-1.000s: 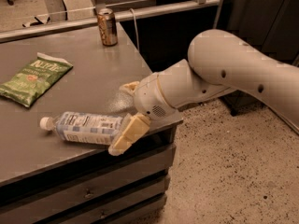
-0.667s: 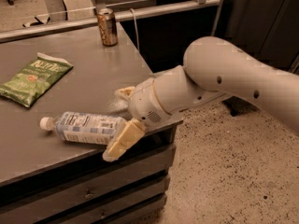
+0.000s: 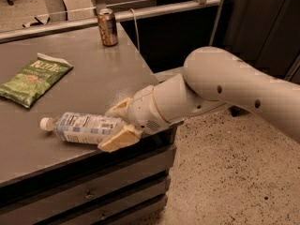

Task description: Move blue plastic bottle near orange can

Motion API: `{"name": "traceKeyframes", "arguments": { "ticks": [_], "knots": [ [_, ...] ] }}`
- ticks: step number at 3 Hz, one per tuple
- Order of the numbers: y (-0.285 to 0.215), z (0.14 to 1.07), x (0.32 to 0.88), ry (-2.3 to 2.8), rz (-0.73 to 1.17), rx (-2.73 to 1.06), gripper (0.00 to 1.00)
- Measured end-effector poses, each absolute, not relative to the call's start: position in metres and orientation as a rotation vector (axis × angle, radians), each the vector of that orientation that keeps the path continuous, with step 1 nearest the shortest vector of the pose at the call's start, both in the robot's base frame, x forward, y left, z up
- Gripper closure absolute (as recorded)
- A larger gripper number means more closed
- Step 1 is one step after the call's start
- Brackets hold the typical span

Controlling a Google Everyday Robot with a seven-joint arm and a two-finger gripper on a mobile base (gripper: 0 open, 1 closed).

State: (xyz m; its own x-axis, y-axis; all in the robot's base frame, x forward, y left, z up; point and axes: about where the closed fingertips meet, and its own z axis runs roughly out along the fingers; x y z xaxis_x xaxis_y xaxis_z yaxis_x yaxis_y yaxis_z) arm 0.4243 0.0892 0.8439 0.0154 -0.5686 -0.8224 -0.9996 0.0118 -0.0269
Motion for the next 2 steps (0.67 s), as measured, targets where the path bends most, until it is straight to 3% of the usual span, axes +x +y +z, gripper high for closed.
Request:
{"name": "traceKeyframes", "arguments": {
  "ticks": [2],
  "knots": [
    [0.064, 0.848, 0.451, 1.646, 0.719, -1.633, 0.88]
  ]
}}
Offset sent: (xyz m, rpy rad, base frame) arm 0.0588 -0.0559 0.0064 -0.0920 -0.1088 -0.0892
